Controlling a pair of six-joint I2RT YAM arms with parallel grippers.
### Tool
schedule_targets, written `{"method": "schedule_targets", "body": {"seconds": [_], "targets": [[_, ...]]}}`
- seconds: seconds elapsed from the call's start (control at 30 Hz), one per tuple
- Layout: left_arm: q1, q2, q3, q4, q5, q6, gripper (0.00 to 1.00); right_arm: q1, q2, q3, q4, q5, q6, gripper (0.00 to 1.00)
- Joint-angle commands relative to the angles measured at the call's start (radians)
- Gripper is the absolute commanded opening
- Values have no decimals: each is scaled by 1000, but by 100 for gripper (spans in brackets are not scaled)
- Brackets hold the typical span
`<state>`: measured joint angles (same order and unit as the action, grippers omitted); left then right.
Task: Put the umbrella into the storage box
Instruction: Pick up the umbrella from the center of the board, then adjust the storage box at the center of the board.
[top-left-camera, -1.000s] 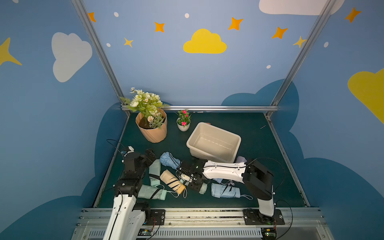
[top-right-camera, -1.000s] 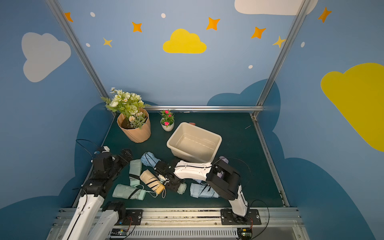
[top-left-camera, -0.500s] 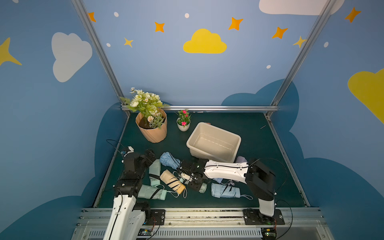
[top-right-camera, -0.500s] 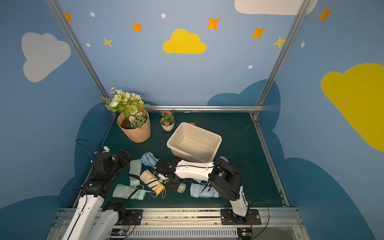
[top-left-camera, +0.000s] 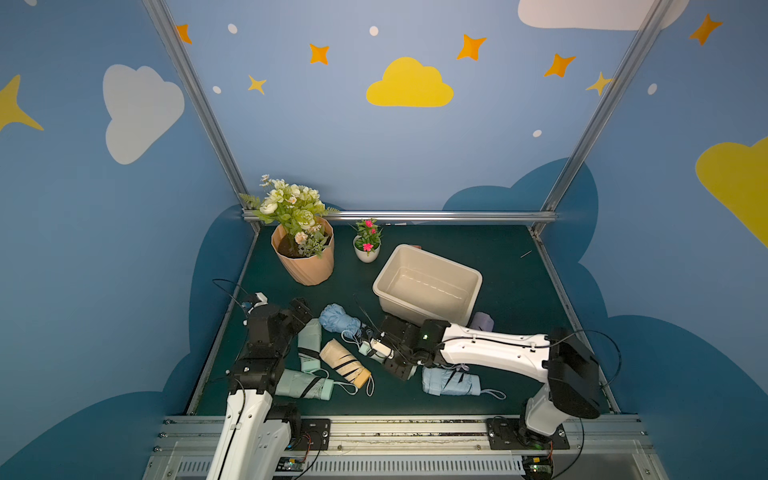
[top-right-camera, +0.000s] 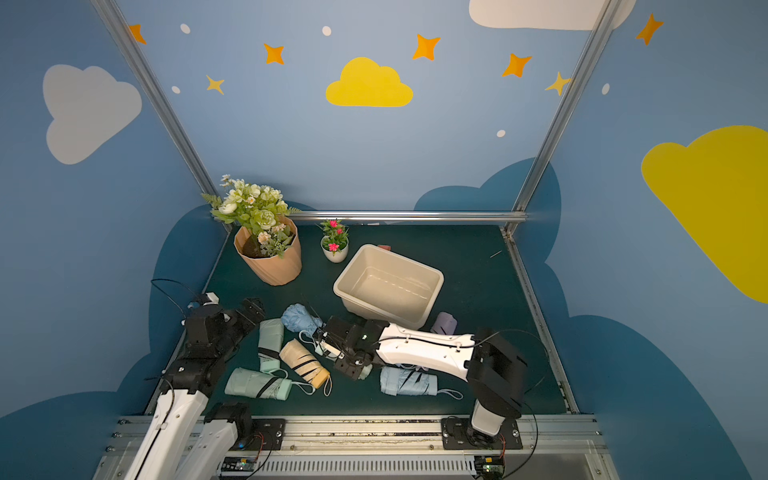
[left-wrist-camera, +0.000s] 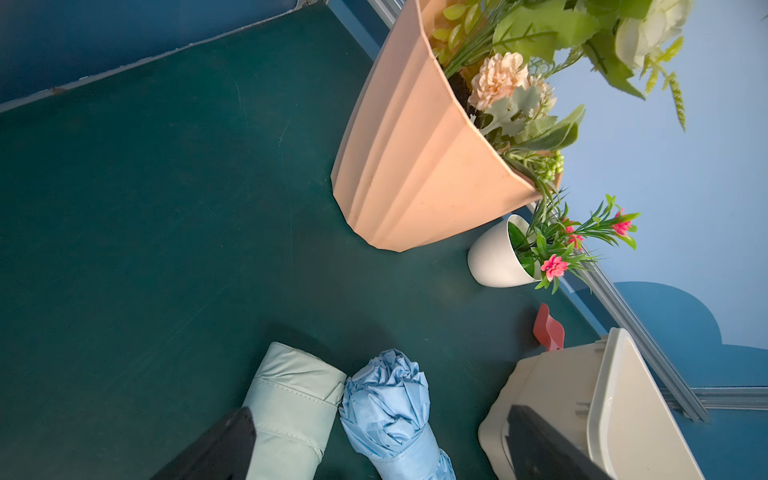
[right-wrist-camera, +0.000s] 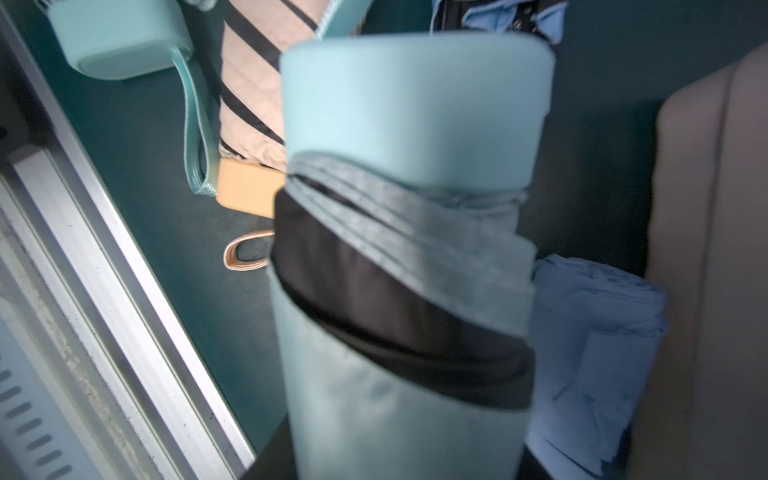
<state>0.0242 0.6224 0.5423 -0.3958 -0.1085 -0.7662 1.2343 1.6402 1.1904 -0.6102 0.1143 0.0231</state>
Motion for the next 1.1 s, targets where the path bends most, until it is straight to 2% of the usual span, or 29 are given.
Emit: {"method": "schedule_targets", "body": {"seconds": [0.0, 0.27, 0.5, 0.67, 0.77, 0.87, 1.07], "targets": [[5, 6, 18, 0, -7, 2, 100, 5, -88, -31, 116, 56, -9, 1], [4, 13, 10, 12, 20, -15, 100, -9, -166, 2, 116, 185, -27, 1], [3, 16, 3, 33, 69, -5, 100, -148, -249, 85, 105, 113, 46, 2], [3, 23, -1, 56, 77, -21, 100, -210, -290, 97, 122, 130, 110, 1], [2, 36, 6, 71, 105, -18, 100, -238, -317, 83, 151, 174, 198, 1], [-10, 93, 51, 82, 187, 29, 97, -283, -337, 78, 154, 208, 330, 3], [-147, 309, 231, 52, 267, 182, 95, -377, -341, 76, 133, 182, 567, 4]]}}
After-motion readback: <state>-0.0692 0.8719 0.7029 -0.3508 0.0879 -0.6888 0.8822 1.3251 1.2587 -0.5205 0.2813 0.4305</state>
